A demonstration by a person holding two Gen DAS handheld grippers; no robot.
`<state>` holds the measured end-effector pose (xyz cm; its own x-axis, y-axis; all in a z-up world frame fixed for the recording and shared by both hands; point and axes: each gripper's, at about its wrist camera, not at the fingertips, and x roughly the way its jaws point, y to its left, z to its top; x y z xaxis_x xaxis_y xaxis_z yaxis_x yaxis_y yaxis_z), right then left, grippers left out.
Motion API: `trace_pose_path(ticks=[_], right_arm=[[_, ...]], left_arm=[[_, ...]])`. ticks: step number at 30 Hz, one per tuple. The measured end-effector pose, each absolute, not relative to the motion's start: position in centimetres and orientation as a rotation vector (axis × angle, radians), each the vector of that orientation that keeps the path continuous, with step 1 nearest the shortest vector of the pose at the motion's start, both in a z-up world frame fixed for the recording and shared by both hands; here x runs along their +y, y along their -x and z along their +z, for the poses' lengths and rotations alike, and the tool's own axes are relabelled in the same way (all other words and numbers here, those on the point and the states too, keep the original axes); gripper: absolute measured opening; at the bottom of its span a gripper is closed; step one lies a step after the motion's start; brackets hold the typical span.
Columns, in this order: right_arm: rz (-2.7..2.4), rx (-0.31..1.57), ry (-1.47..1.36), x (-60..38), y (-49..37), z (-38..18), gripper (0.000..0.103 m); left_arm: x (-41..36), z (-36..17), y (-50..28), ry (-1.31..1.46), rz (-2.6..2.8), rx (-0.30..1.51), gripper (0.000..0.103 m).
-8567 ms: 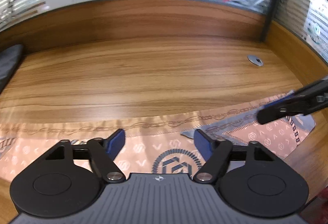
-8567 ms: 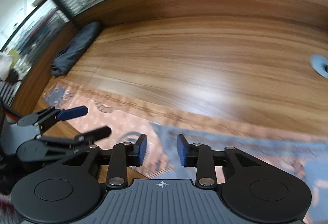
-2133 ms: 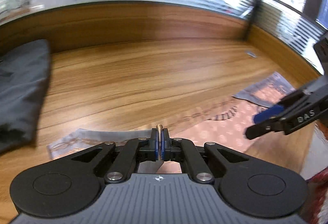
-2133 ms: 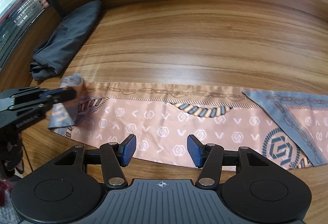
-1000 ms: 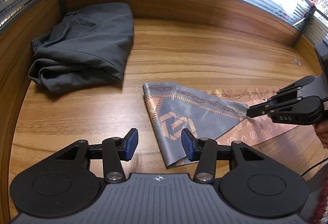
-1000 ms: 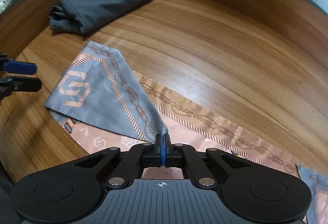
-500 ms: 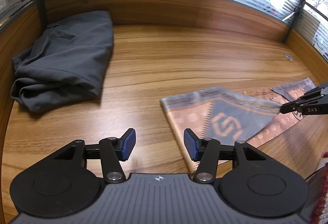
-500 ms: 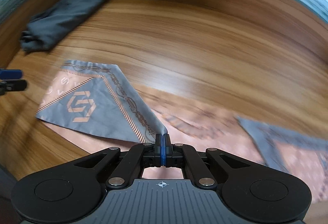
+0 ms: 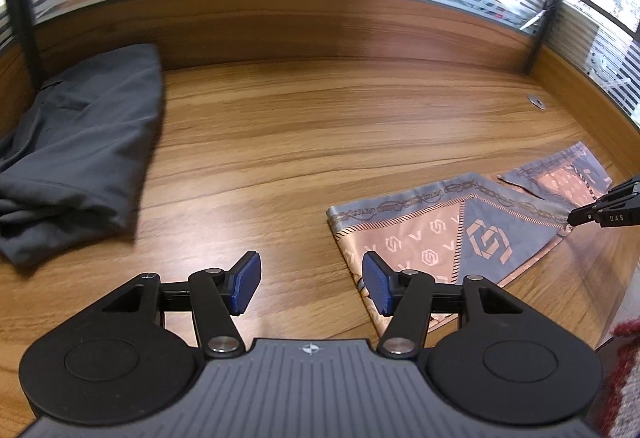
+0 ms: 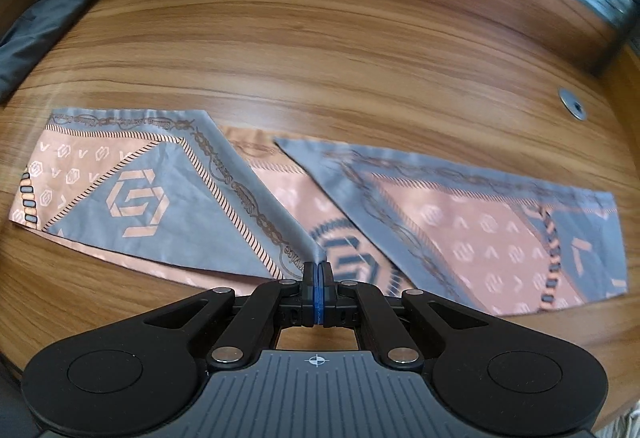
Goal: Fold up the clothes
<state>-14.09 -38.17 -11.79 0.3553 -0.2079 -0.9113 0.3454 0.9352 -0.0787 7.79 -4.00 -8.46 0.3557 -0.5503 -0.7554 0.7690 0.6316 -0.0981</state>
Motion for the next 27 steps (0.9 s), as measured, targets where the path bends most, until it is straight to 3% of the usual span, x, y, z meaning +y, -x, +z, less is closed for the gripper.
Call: trace_pose_path(ticks=[27], right_arm=[[-0.490, 1.175, -0.165, -41.7, 16.6, -12.5, 0.004]], left_arm=[[-6.3, -8.7, -6.9, -0.342, -0.925, 0.863, 0.068]])
